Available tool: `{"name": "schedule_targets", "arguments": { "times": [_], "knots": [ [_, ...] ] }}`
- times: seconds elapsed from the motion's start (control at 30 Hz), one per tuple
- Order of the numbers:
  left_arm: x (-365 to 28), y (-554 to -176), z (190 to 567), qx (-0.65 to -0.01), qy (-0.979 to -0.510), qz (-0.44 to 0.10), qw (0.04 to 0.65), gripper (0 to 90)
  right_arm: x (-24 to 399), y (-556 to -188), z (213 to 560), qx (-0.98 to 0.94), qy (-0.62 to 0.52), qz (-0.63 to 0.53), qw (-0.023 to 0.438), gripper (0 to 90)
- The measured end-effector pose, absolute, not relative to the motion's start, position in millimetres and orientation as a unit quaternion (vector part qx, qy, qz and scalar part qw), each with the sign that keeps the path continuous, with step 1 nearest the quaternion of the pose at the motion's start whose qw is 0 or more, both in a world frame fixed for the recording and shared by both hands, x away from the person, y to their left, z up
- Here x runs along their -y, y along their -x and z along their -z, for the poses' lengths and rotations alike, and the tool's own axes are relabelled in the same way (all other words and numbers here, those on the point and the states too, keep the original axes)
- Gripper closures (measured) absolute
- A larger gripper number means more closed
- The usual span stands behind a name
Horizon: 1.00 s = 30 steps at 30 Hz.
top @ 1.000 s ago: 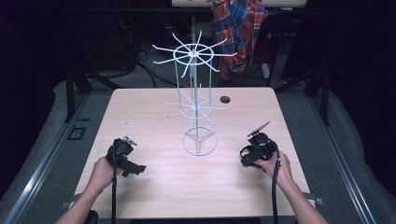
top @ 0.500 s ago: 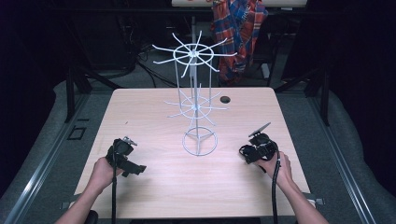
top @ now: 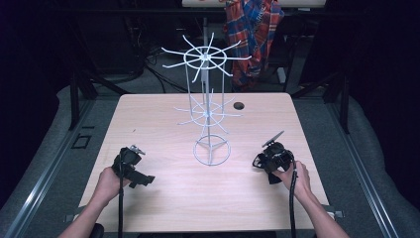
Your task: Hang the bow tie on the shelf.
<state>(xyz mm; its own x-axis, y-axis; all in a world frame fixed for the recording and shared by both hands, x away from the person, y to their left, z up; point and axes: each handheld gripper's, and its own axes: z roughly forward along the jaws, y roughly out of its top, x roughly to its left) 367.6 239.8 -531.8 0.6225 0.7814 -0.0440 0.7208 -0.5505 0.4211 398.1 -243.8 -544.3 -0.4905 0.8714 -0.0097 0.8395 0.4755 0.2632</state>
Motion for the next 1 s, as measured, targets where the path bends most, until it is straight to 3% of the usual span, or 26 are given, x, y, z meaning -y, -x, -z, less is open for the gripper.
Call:
{"name": "schedule_targets", "arguments": {
  "times": [0.43,1.0],
  "knots": [
    [-240,-367,531,-0.428,-0.877,-0.073,0.203,0.2,242,-392,526,-0.857,-0.483,-0.149,0.098,70.4],
    [-240,-367,531,-0.428,-0.877,-0.074,0.204,0.2,242,-388,513,-0.851,-0.479,-0.191,0.099,70.4]
  ]
}}
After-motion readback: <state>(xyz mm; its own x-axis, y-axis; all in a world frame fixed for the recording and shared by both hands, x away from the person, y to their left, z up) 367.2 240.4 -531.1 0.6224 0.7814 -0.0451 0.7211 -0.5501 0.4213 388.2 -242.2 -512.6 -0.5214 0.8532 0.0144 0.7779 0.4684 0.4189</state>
